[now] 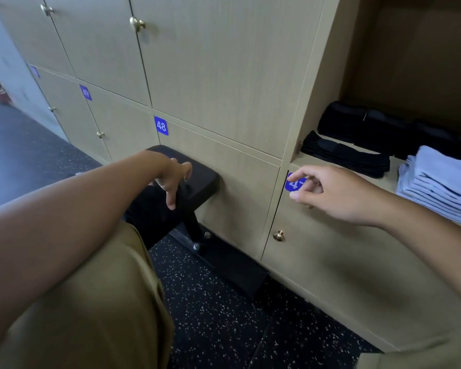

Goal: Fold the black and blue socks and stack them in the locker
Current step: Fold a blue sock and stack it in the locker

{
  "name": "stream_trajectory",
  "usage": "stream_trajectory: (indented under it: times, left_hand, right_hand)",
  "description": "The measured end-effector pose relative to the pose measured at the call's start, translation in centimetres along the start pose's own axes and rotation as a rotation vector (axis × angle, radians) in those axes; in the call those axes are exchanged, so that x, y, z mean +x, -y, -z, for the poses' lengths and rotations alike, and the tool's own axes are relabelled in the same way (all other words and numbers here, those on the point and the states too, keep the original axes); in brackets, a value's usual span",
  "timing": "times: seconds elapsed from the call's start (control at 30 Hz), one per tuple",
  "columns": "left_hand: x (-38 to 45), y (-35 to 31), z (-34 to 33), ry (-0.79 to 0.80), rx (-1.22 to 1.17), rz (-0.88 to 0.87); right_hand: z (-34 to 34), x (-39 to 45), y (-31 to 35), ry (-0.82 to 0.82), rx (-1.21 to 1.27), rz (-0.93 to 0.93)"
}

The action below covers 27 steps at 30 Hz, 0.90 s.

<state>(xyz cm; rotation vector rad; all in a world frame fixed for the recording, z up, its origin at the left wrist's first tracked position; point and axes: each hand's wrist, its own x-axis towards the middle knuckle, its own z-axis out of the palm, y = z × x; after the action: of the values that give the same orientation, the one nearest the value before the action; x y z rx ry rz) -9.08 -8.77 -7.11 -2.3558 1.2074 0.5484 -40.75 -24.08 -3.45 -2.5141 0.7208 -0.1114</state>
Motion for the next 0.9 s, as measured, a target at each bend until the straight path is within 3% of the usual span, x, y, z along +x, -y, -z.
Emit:
stream_trajectory:
  times: [0.3,0.47,0.67,0.8,0.9]
  left_hand:
    - [0.1,-0.7,0.6,-0.188,-0.070,-0.232]
    - [0.1,-2.0,1.5,-0.364,-0.297,-0.396]
    - [-1.0,-4.0,2.2,-0.384,-0.735,-0.639]
    - [-2.0,-6.2,2.6,-0.398,-0.880,-0.773]
    - [-2.6,-7.9,2.7,-0.362,-0.942,-0.831]
  right_hand:
    - [-0.2,0.0,-0.4,0.026,0.000,0.006]
    - [-0.2,-0.2,-0.5,0.042,0.069,-0.010]
    - [0.4,-0.5,-0.6,0.025,0.189,-0.045]
    - [0.6,-0.7,-0.4,-0.003,0.211,-0.062]
    - [0.4,-0.9,-0.3,0.064,0.231,-0.044]
